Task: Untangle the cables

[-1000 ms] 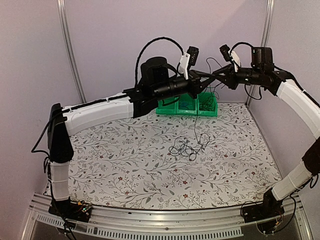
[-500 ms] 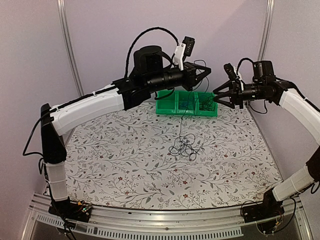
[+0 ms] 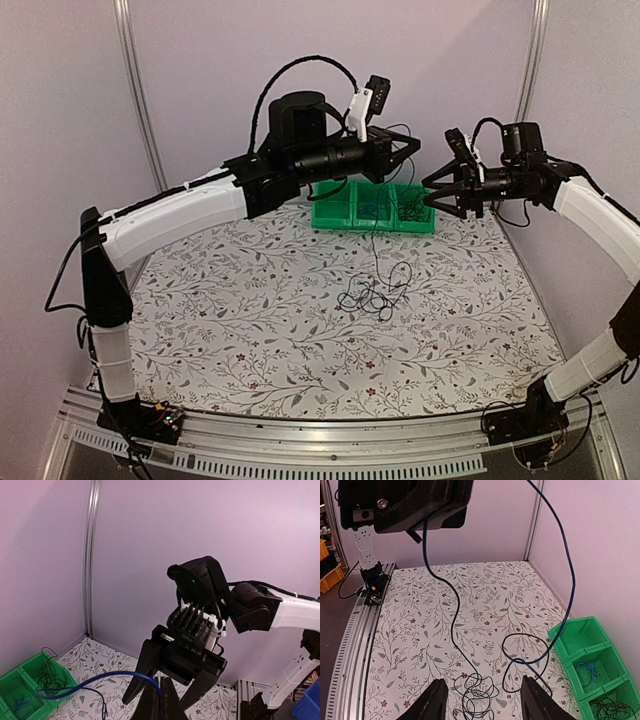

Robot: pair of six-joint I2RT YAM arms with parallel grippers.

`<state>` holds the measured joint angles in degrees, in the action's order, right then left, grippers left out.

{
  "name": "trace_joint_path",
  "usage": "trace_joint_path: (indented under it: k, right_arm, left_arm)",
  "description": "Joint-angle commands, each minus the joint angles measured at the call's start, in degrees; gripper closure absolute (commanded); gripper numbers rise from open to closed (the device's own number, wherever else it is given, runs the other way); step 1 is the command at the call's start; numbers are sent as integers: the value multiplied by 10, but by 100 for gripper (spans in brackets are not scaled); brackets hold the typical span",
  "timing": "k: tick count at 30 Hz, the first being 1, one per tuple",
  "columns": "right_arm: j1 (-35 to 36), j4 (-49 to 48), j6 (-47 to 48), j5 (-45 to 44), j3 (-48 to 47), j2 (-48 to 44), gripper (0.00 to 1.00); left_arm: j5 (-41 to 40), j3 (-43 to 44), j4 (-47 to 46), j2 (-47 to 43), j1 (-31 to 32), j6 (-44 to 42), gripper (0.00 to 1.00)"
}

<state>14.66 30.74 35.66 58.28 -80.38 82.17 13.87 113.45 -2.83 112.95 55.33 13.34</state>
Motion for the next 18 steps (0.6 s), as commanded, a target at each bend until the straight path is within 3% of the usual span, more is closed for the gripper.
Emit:
trace_joint_path:
  k: [1, 6, 18]
  right_arm:
    - [5, -38, -11, -41, -5, 9, 47]
    - [5, -37, 8, -72, -2, 5, 48]
    - [27, -47, 21, -38, -9, 37, 46]
  left_arm:
    - [1, 30, 10, -16, -2, 0, 100]
    - [10, 45, 12, -10, -2, 4, 100]
    - [23, 57, 12, -8, 4, 9, 100]
